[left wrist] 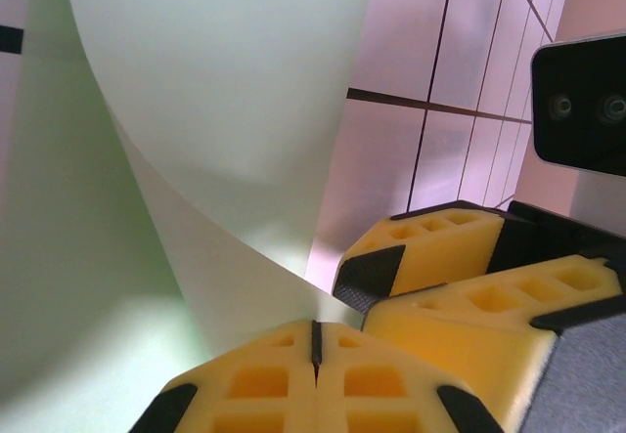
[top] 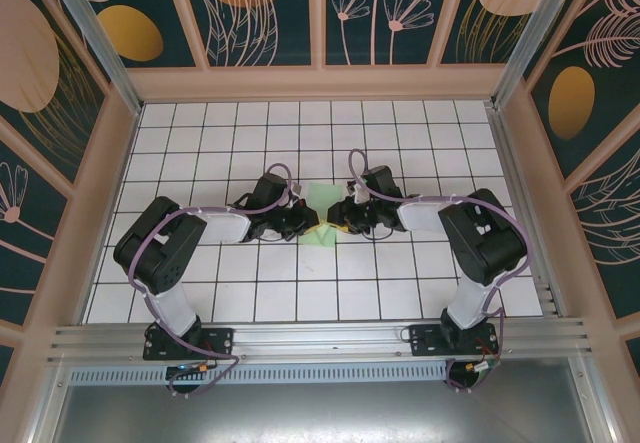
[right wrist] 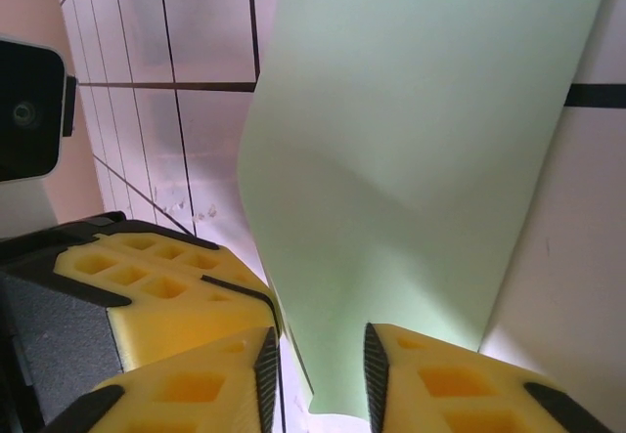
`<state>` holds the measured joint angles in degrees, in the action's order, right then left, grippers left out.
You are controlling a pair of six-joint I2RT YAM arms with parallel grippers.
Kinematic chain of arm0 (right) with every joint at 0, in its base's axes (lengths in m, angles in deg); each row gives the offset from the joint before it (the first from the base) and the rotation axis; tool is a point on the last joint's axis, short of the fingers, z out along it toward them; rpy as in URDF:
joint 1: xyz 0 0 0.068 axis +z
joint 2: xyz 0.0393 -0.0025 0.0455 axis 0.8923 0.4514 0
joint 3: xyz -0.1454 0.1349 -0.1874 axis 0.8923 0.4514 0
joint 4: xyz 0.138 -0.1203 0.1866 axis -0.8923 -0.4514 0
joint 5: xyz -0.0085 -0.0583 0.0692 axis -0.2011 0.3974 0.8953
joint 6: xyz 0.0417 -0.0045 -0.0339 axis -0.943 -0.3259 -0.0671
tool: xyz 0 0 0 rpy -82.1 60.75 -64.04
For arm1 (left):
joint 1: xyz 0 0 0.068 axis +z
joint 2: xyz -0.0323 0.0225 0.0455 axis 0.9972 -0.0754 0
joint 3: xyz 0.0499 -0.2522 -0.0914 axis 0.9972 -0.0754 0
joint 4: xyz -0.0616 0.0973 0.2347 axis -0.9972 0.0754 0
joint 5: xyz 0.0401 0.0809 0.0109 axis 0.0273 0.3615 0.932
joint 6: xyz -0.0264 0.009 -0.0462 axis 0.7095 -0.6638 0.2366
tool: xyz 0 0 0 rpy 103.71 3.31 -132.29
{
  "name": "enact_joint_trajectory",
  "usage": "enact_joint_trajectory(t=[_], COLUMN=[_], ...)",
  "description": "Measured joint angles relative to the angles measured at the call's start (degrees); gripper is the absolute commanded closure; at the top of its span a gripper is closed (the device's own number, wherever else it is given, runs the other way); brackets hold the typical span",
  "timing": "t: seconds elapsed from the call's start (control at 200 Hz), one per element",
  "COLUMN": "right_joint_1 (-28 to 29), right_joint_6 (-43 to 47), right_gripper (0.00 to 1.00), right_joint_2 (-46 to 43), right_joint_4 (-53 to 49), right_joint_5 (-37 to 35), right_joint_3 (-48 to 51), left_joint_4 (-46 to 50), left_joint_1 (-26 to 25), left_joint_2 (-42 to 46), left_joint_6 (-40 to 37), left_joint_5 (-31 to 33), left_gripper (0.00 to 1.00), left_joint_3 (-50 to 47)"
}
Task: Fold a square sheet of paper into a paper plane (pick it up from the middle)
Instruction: Fold the triangle a second time at the center of the table.
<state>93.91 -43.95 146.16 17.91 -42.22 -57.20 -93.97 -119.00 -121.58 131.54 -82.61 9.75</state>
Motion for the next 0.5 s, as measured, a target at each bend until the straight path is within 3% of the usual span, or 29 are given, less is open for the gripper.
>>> enact_joint_trajectory(t=[0.24, 0.5], right_joint_1=[1.1, 0.4], right_joint_6=[-0.9, 0.9], right_gripper=[0.96, 1.00], right_joint_2=[1.0, 1.3], right_joint_4=[1.2, -0.9], right_joint_5=[0.4, -1.3], right_joint_3=[0.0, -0.3], left_joint_4=[0.0, -0.3], left_joint_1=[0.0, 0.0], left_joint_2=[0.0, 0.0], left_joint_6=[0.0, 0.0], left_joint_5=[0.0, -0.6], left_gripper=[0.96, 0.93], left_joint_3=[0.0, 0.0])
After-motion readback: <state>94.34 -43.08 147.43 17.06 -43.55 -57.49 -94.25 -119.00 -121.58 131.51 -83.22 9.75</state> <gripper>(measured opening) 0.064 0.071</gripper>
